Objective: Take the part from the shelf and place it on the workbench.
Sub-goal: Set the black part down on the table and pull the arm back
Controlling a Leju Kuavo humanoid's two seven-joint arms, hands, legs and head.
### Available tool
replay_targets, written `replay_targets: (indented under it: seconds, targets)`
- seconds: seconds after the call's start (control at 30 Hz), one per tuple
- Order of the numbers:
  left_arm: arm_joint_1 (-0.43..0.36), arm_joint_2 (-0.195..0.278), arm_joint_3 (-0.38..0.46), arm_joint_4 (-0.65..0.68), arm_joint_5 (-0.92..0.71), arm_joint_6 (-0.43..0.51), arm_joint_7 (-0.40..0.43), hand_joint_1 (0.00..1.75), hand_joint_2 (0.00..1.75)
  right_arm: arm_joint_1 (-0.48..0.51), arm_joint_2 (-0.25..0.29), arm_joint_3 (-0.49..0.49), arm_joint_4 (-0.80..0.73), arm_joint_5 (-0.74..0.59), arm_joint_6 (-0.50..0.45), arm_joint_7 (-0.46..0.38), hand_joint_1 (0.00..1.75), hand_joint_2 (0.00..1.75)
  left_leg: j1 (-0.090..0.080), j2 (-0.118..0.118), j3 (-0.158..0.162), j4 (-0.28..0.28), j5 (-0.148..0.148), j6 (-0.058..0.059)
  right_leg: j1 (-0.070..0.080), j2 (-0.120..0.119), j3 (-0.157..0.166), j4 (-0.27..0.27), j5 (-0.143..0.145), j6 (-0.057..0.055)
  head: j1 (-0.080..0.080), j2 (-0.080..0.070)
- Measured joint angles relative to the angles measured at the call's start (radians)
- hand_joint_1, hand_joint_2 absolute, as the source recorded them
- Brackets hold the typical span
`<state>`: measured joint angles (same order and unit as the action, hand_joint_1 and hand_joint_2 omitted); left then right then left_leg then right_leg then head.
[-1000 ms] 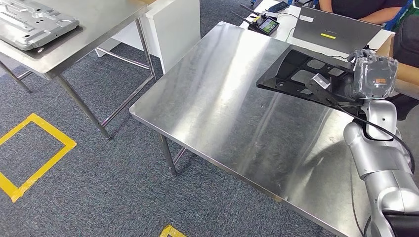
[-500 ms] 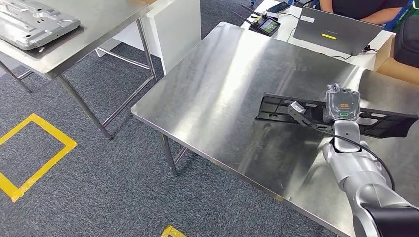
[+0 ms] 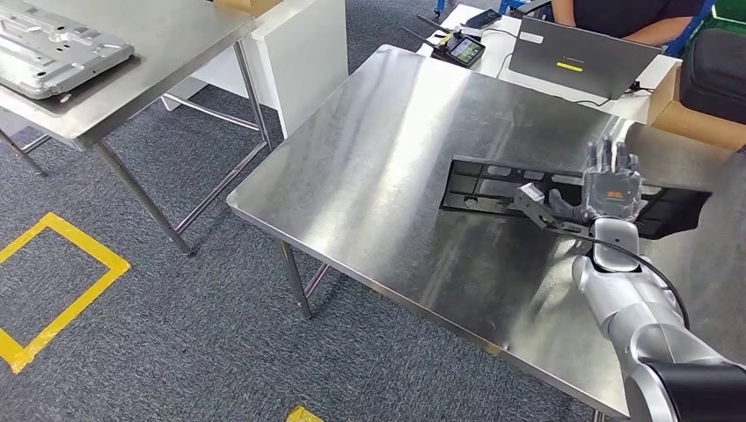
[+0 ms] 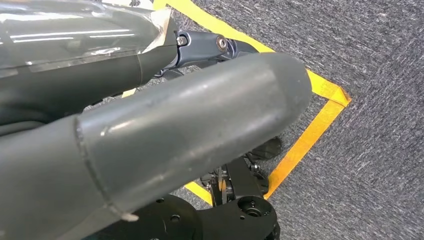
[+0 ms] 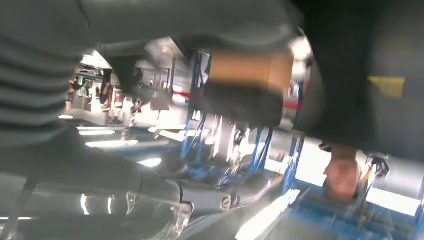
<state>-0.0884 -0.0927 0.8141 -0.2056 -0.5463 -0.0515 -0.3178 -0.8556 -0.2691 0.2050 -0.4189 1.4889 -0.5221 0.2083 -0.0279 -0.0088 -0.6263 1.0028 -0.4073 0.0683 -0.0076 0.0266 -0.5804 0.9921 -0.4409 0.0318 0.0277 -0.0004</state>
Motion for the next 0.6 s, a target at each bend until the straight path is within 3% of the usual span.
replay_targets:
  seconds: [0.2,0.27,0.4,0.47,0.53,0.6]
  targets:
    - [0.000,0.000,0.000,0.000,-0.001,-0.005,0.000,0.00,0.00,0.030,0.006,-0.008,0.015,-0.015,0.056,-0.036,0.00,0.00,0.000,-0.004,-0.004,0.000,0.004,0.002,-0.001,-0.004,-0.002,0.000,0.001,-0.002,0.000,0.000]
    - [0.000,0.002,0.000,0.000,-0.001,-0.010,0.000,0.00,0.00,0.025,0.003,-0.020,0.016,-0.049,0.182,-0.110,0.00,0.00,0.000,-0.004,-0.005,0.000,0.004,0.002,-0.001,-0.004,-0.003,0.000,0.001,-0.002,0.000,0.000]
    - [0.001,0.011,0.004,0.000,-0.001,-0.016,0.002,0.00,0.00,-0.052,-0.031,-0.043,0.014,-0.148,0.624,-0.303,0.00,0.00,-0.002,-0.005,-0.011,0.000,0.005,0.002,-0.002,-0.005,-0.008,0.001,0.002,-0.001,-0.001,0.000]
    - [0.002,0.016,0.012,0.000,-0.001,-0.016,0.003,0.00,0.00,-0.134,-0.060,-0.046,0.006,-0.182,0.827,-0.349,0.00,0.00,-0.002,-0.005,-0.013,0.000,0.006,0.003,-0.002,-0.005,-0.010,0.001,0.002,-0.001,0.000,0.000]
    - [0.004,0.019,0.017,0.000,-0.001,-0.016,0.003,0.00,0.00,-0.205,-0.084,-0.046,-0.006,-0.203,0.930,-0.362,0.00,0.00,-0.002,-0.006,-0.013,0.000,0.006,0.003,-0.002,-0.005,-0.010,0.001,0.002,-0.001,0.000,0.000]
    - [0.005,0.020,0.020,0.000,0.000,-0.015,0.003,0.00,0.00,-0.257,-0.095,-0.042,-0.019,-0.222,0.952,-0.364,0.00,0.00,-0.002,-0.007,-0.014,0.000,0.006,0.003,-0.002,-0.006,-0.010,0.001,0.002,-0.001,0.000,0.000]
